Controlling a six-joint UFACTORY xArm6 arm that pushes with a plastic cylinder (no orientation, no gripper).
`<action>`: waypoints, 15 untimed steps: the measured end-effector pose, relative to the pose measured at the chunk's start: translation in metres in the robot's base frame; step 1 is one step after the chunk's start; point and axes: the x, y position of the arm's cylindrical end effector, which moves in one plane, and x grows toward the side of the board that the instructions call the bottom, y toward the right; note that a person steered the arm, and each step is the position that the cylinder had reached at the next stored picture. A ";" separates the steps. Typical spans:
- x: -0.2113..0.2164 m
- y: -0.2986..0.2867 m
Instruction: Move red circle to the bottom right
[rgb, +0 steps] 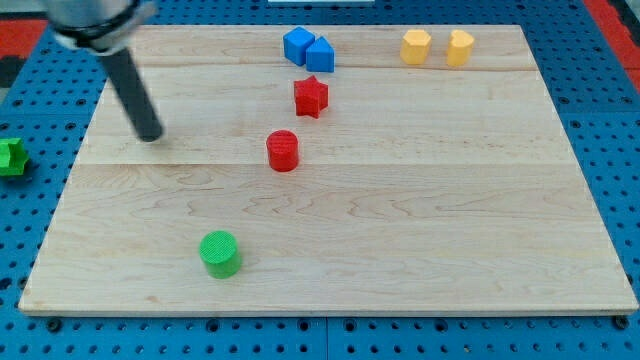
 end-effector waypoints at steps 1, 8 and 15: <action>-0.003 0.045; 0.007 0.117; 0.128 0.251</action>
